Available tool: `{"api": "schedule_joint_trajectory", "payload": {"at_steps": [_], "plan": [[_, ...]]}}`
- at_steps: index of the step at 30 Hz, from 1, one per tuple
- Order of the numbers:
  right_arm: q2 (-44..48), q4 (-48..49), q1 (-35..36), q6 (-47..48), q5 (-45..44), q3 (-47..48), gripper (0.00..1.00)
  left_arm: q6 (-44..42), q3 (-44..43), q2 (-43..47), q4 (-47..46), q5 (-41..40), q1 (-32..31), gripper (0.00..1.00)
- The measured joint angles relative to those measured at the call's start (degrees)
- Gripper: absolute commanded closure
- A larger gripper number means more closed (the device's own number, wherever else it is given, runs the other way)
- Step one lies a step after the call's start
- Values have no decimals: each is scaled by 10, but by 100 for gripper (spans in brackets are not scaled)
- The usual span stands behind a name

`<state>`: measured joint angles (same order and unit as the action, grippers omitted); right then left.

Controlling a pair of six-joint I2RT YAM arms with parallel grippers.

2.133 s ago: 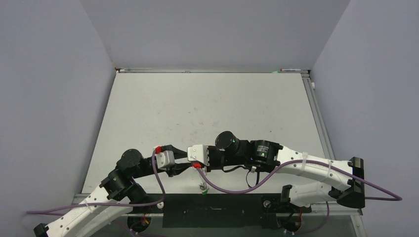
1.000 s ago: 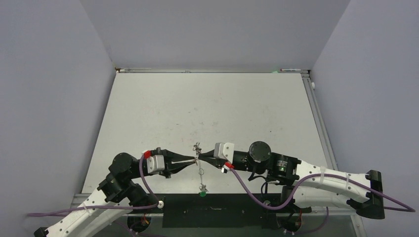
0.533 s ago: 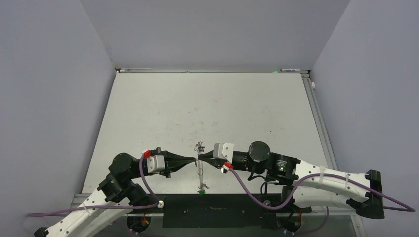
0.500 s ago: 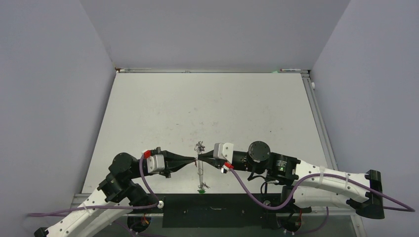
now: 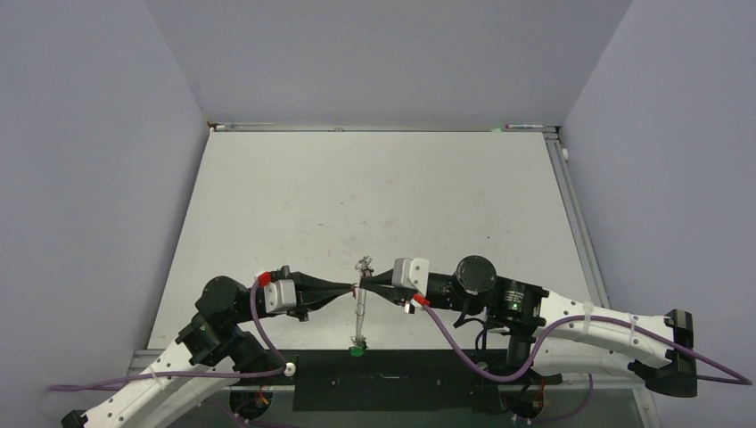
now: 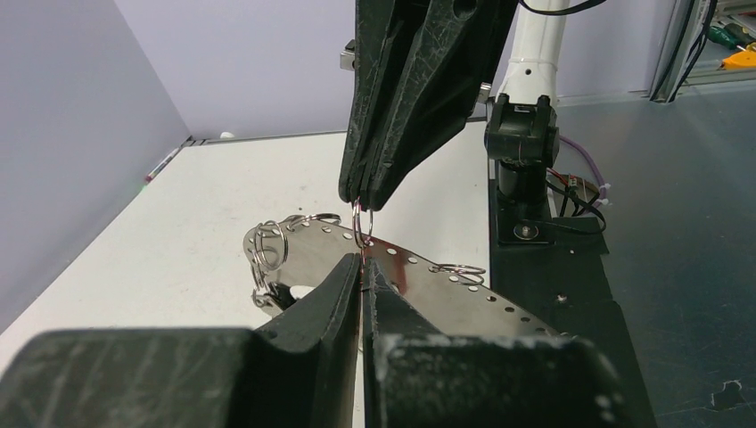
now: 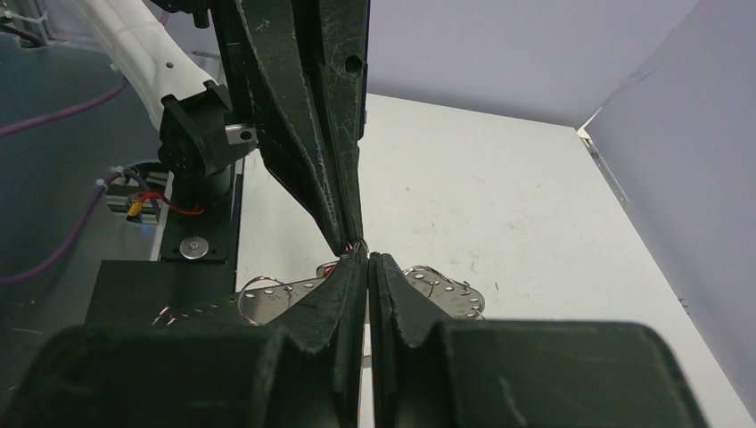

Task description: Put the keys on the keyring

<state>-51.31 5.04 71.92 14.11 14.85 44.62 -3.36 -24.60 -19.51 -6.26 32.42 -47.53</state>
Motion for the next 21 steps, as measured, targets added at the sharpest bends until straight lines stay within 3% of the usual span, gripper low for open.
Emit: {"api": "schedule_joint_trajectory", "payload": {"at_steps": [1,4,6,13,21], "plan": [[0,0,0,0,0,0,95,0,0,0,0,0,0,97],[0,0,0,0,0,0,95,1,0,0,0,0,0,69],[0,1,0,0,0,0,95,2,1,0,0,0,0,61],[0,15,0,-1,2,0,95,11,5,0,-1,0,0,60],[-15,31,0,-5,12,0,95,15,5,-1,-5,6,0,68]]}}
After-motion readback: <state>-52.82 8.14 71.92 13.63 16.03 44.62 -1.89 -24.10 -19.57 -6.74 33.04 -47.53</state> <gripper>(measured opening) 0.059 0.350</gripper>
